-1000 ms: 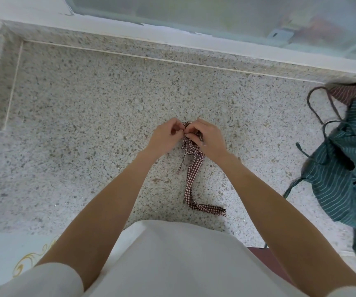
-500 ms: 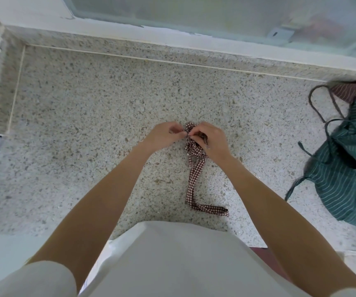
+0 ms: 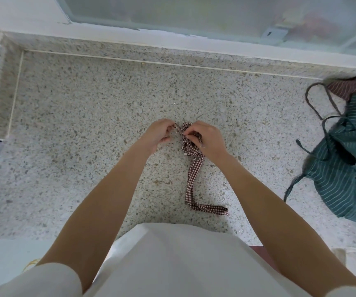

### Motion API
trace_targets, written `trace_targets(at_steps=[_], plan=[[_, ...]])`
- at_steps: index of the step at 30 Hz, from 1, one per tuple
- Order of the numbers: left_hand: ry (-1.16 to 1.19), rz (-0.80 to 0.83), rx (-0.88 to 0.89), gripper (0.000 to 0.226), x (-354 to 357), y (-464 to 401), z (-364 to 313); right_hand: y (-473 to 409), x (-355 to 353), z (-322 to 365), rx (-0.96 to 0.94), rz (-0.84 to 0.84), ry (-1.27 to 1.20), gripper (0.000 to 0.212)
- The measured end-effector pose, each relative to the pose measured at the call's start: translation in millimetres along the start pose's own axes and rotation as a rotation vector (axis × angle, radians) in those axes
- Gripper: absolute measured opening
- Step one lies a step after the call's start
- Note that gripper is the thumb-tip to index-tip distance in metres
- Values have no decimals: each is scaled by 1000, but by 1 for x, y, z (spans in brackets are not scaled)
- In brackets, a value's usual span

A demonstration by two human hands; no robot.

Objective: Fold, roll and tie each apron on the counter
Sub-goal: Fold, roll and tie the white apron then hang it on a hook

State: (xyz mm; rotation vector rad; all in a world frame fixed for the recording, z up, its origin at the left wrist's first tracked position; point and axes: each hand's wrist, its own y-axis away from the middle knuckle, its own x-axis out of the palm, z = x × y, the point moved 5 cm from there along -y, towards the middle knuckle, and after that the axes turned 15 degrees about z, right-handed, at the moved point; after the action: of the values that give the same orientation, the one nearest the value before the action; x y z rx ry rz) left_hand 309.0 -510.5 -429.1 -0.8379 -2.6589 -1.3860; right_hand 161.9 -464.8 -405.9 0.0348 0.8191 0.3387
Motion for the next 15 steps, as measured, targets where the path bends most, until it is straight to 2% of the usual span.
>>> trace_targets(at_steps=[3,6,8,9,13,15], plan=[[196,145,-62,25,3,1,2,0,0,-1,-7,4,5,6],[181,258,-97,18,3,4,0,2,-3,-4,-16,-12,-4,7],[99,213,-74,14,-2,3,0,3,-2,-5,-11,-11,-8,7],[-29,137,-36,14,-8,1,-1,3,-2,-5,-12,-9,-16,7],[-906,-316,168,18,-21,7,-12,8,-5,-7,-22,-35,-42,6],[-1025,-401,168,21,-26,12,-11,16,-12,-11,-6,-95,-78,6]])
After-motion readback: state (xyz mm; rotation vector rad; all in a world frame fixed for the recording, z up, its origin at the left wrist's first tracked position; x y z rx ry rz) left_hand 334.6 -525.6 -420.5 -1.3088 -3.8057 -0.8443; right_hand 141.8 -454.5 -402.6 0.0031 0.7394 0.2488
